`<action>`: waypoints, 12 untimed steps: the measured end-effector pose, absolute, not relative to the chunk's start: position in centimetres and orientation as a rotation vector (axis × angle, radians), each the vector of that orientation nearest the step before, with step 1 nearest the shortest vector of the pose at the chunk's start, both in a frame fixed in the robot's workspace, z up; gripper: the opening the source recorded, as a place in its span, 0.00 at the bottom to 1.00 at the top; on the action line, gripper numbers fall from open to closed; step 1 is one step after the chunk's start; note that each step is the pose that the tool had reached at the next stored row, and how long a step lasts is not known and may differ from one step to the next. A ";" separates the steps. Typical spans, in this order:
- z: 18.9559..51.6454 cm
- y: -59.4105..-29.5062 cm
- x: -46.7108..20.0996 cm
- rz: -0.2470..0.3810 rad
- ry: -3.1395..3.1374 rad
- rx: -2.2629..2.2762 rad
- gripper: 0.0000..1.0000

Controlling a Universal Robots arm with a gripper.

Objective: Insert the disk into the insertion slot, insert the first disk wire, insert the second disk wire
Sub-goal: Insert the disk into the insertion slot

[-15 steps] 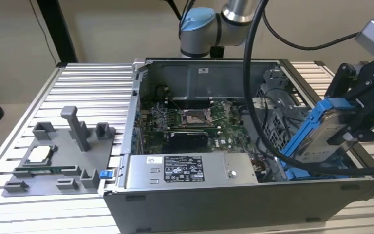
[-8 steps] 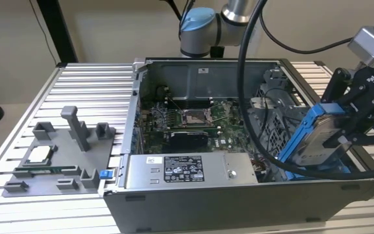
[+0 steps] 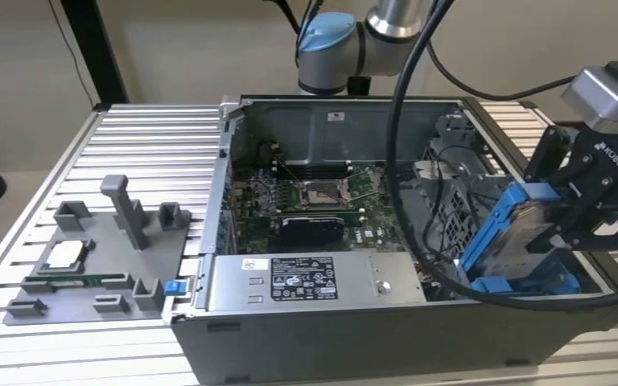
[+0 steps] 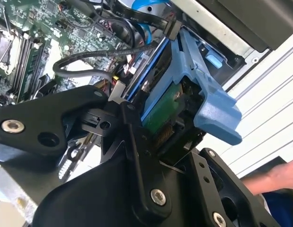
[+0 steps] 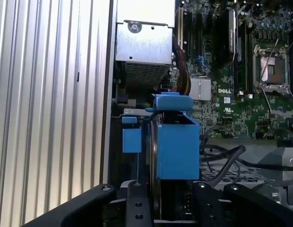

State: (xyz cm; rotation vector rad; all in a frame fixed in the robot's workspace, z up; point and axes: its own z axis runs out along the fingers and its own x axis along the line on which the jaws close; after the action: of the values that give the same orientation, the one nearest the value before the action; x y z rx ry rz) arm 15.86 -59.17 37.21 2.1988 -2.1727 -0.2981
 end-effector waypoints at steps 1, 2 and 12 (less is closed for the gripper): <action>37.0 -59.2 15.9 -0.298 -2.173 2.199 0.00; 36.8 -59.2 15.9 -0.298 -2.173 2.199 0.00; 37.6 -59.2 15.8 -0.302 -2.172 2.198 1.00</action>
State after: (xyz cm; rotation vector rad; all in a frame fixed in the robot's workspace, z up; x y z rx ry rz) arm 15.84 -59.17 37.61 2.1978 -2.1720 -0.3016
